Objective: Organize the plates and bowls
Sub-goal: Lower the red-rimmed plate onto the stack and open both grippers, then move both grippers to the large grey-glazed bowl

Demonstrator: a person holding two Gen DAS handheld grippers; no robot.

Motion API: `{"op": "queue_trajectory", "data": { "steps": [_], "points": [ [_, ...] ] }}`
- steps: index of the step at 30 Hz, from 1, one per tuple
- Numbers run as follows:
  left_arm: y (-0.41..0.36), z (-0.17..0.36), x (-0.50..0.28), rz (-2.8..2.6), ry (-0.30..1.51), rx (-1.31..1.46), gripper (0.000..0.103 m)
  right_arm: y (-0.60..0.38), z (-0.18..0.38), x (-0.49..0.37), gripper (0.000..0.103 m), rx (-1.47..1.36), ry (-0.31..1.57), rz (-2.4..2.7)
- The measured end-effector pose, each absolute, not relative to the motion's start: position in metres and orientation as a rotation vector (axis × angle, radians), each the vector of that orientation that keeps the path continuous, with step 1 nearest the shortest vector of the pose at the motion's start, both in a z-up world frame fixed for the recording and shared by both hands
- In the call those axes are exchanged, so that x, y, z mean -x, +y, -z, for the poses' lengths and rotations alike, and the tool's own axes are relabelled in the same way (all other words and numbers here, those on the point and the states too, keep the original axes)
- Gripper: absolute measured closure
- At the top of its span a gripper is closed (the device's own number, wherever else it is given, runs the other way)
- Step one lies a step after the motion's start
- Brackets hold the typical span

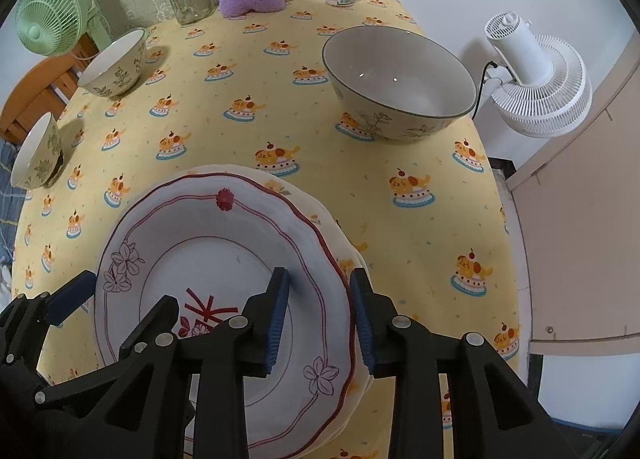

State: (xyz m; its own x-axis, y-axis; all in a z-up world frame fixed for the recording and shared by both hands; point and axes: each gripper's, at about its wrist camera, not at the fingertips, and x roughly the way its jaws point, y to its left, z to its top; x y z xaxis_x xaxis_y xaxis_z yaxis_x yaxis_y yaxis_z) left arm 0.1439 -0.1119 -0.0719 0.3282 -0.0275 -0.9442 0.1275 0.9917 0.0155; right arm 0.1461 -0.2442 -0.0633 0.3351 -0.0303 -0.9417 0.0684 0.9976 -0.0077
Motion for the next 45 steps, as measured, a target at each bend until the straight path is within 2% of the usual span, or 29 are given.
{"op": "queue_trajectory", "data": {
  "steps": [2,4,8,13,26,42,45],
  "points": [
    [-0.114,0.071,-0.141,0.118,1.229,-0.090,0.021,-0.244,0.064,-0.145,0.047,-0.041,1.229,0.059],
    [-0.114,0.070,-0.139,0.123,1.227,-0.087,0.018,-0.243,0.063,-0.143,0.039,-0.044,1.223,0.051],
    [-0.113,0.067,-0.134,0.123,1.218,-0.083,0.014,-0.240,0.060,-0.138,0.029,-0.042,1.208,0.036],
    [-0.104,0.060,-0.127,0.121,1.203,-0.071,0.011,-0.233,0.055,-0.132,0.023,-0.047,1.191,0.013],
    [-0.044,0.030,-0.124,0.170,1.114,-0.085,0.013,-0.178,0.022,-0.118,0.023,-0.074,1.102,0.047],
    [0.079,0.009,-0.134,0.183,1.026,-0.091,0.013,-0.055,-0.004,-0.119,0.022,-0.070,1.008,0.110],
    [0.104,0.011,-0.141,0.193,1.021,-0.070,0.017,-0.033,-0.004,-0.125,0.023,-0.074,1.000,0.113]
  ]
}}
